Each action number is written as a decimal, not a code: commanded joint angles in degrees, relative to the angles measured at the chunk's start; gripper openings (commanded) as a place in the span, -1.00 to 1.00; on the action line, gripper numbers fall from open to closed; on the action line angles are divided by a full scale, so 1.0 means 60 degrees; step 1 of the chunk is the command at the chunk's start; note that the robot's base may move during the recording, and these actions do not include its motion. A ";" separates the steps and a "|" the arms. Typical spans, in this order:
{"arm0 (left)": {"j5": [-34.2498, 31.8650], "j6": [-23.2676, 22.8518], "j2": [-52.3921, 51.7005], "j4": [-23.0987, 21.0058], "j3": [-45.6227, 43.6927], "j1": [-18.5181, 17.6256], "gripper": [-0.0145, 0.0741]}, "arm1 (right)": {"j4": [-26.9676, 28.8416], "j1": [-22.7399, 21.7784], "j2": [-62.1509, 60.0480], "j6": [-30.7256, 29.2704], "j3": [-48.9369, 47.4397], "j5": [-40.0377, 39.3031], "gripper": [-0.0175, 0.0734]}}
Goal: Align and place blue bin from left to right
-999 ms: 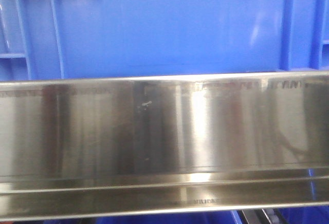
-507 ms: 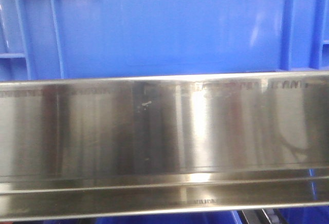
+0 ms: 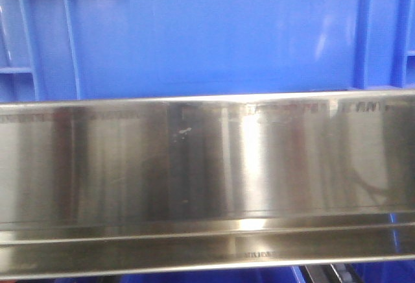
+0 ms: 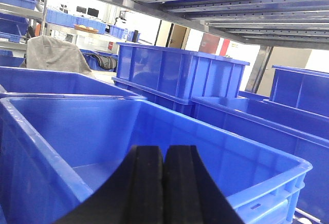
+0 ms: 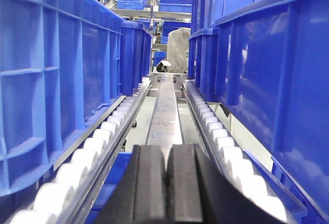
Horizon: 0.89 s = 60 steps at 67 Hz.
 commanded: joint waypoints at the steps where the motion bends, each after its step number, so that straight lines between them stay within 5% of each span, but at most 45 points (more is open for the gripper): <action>1: -0.0129 0.0068 -0.0034 0.0044 0.0025 -0.0055 -0.92 | 0.0043 -0.0053 -0.0056 0.0009 0.0005 -0.0124 -0.79; 49: -0.0110 0.0068 -0.0108 0.0044 0.0025 -0.0055 -0.92 | 0.0043 -0.0053 -0.0056 0.0009 0.0005 -0.0124 -0.79; 60: 0.0563 0.1363 -0.0932 -0.0241 0.0025 -0.0055 -0.92 | 0.0043 -0.0053 -0.0056 0.0009 0.0005 -0.0124 -0.79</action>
